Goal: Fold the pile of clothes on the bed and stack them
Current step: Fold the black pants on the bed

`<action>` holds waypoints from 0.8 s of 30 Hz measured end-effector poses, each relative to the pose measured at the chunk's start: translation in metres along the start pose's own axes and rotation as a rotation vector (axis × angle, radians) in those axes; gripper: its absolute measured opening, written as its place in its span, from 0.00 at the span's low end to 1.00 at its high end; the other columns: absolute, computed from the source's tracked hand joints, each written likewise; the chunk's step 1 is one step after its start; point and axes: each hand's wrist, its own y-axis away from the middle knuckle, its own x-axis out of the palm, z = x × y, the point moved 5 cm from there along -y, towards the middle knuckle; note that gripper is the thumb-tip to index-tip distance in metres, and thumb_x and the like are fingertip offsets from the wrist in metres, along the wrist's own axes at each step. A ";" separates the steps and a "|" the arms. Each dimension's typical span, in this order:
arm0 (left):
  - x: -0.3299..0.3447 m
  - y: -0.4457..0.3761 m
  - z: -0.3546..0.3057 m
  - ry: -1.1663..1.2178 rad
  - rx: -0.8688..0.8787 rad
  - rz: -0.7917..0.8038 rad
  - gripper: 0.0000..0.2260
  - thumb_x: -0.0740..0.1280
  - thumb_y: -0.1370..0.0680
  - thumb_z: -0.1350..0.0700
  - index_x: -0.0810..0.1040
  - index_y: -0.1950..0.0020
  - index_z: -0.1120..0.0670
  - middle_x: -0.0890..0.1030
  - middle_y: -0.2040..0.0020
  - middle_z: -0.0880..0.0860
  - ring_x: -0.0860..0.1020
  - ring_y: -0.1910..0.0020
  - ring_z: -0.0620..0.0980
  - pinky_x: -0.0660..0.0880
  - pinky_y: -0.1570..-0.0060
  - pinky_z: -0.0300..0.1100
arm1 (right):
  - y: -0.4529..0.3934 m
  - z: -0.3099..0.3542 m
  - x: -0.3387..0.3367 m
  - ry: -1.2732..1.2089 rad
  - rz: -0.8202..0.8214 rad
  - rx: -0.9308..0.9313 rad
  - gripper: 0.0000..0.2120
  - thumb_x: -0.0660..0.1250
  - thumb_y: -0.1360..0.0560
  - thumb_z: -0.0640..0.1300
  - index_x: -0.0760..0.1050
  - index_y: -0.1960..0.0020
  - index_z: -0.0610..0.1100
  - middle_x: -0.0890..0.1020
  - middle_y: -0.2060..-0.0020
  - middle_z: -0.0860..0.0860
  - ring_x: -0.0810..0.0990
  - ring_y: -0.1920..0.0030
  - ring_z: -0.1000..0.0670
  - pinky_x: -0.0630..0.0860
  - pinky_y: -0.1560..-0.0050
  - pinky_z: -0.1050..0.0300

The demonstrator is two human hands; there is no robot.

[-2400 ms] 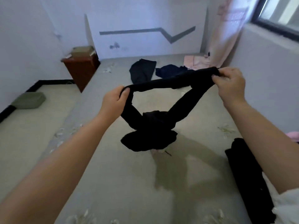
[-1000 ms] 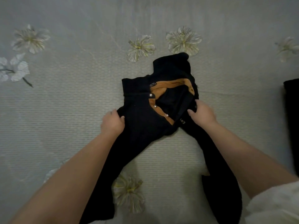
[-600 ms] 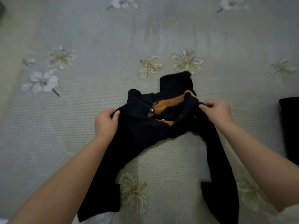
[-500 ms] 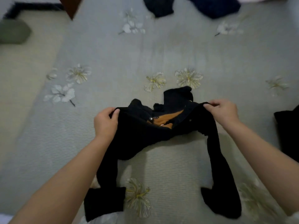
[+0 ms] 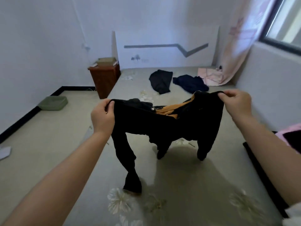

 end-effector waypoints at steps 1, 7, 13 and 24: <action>-0.018 0.001 -0.006 0.019 0.022 -0.026 0.09 0.61 0.22 0.61 0.78 0.48 0.65 0.79 0.53 0.63 0.76 0.53 0.58 0.65 0.57 0.38 | 0.011 0.016 -0.013 0.008 -0.034 -0.018 0.10 0.67 0.27 0.39 0.81 0.52 0.34 0.83 0.56 0.36 0.80 0.55 0.43 0.66 0.62 0.61; -0.100 0.001 -0.029 0.032 0.180 -0.086 0.08 0.58 0.21 0.64 0.74 0.49 0.68 0.75 0.54 0.67 0.73 0.53 0.61 0.59 0.60 0.37 | 0.066 0.089 -0.069 -0.070 -0.227 -0.038 0.10 0.66 0.27 0.39 0.81 0.51 0.34 0.83 0.55 0.37 0.78 0.55 0.44 0.67 0.57 0.61; -0.131 -0.019 -0.015 0.045 0.140 -0.130 0.09 0.58 0.21 0.63 0.74 0.47 0.67 0.76 0.52 0.66 0.72 0.50 0.61 0.61 0.58 0.40 | 0.081 0.128 -0.048 -0.065 -0.205 -0.042 0.09 0.66 0.27 0.37 0.81 0.53 0.34 0.83 0.56 0.37 0.78 0.55 0.45 0.66 0.58 0.61; -0.047 -0.059 0.128 -0.269 -0.001 0.177 0.11 0.57 0.21 0.61 0.76 0.45 0.64 0.77 0.48 0.65 0.73 0.49 0.62 0.65 0.55 0.45 | 0.047 0.024 0.118 0.107 0.296 0.097 0.09 0.64 0.26 0.35 0.79 0.50 0.33 0.81 0.54 0.36 0.78 0.55 0.44 0.65 0.63 0.58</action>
